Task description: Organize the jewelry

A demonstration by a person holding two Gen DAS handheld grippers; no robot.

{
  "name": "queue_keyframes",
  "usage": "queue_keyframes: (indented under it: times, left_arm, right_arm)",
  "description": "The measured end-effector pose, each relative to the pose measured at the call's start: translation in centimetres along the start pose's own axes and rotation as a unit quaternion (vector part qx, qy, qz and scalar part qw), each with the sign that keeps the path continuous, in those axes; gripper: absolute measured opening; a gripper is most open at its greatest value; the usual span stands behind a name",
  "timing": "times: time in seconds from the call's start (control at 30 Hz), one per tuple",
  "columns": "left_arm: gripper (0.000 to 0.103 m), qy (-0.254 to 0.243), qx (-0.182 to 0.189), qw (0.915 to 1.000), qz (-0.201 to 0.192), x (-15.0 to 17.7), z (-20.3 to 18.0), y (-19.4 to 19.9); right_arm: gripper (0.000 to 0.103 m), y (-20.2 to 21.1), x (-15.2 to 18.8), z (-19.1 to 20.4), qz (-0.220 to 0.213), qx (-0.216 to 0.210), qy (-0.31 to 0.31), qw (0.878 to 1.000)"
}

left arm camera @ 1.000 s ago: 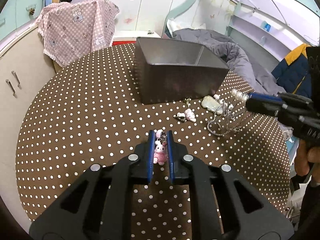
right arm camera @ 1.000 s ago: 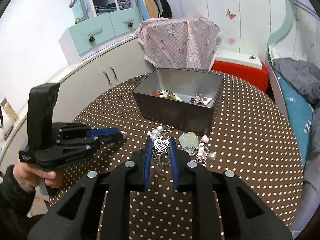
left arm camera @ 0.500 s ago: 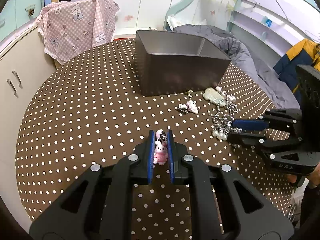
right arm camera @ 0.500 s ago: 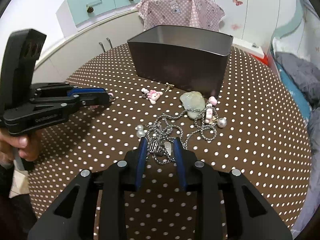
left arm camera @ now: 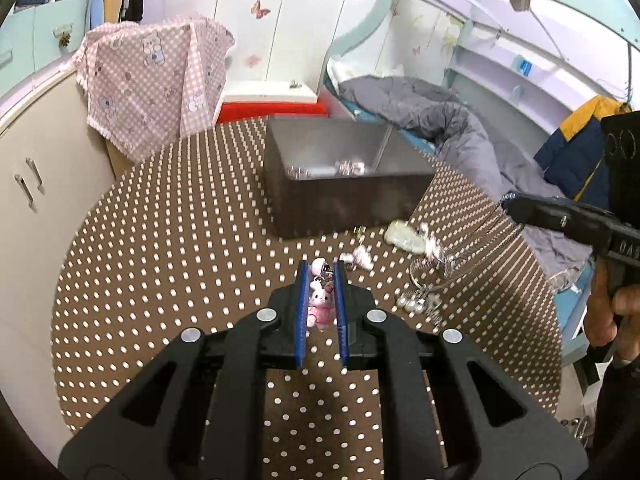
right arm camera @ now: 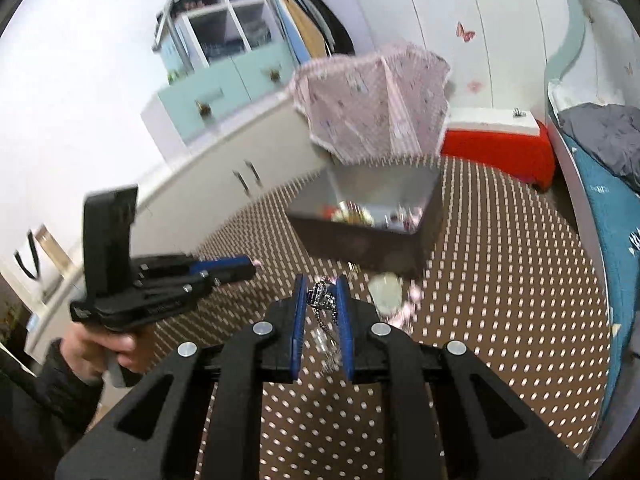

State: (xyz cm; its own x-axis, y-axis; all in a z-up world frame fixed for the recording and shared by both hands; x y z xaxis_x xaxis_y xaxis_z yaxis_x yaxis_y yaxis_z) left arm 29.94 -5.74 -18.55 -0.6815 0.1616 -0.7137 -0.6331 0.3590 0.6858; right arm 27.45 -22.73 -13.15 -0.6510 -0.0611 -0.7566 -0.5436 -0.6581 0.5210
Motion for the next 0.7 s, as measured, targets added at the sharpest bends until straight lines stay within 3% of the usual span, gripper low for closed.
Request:
queue_keyframes:
  times: [0.4,0.7]
  left_arm:
    - [0.012,-0.013,0.004,0.9963,-0.085,-7.0,-0.6,5.1]
    - [0.012,-0.006,0.017,0.9933,-0.114,-11.8,-0.2,5.5]
  right_arm:
    - [0.013,4.1,-9.3,3.1,-0.088,-0.035,0.039,0.995]
    - [0.013,5.9,-16.2,4.5,-0.139,-0.036,0.069,0.987]
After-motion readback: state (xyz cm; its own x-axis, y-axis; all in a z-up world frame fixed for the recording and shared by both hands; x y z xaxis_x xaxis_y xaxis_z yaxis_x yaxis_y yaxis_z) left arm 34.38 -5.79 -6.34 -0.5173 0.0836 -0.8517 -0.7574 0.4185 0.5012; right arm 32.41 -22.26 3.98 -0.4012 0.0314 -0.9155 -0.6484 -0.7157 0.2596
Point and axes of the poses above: each gripper's, at about its wrist camera, not at the fingertips, and y roughly against the way its jaws point, z to its left, x to its underside, the point moved 8 cm from there along -y, roughly the way its jaws point, and after that the axes turned 5 degrees about -x, right-handed, at the moved point
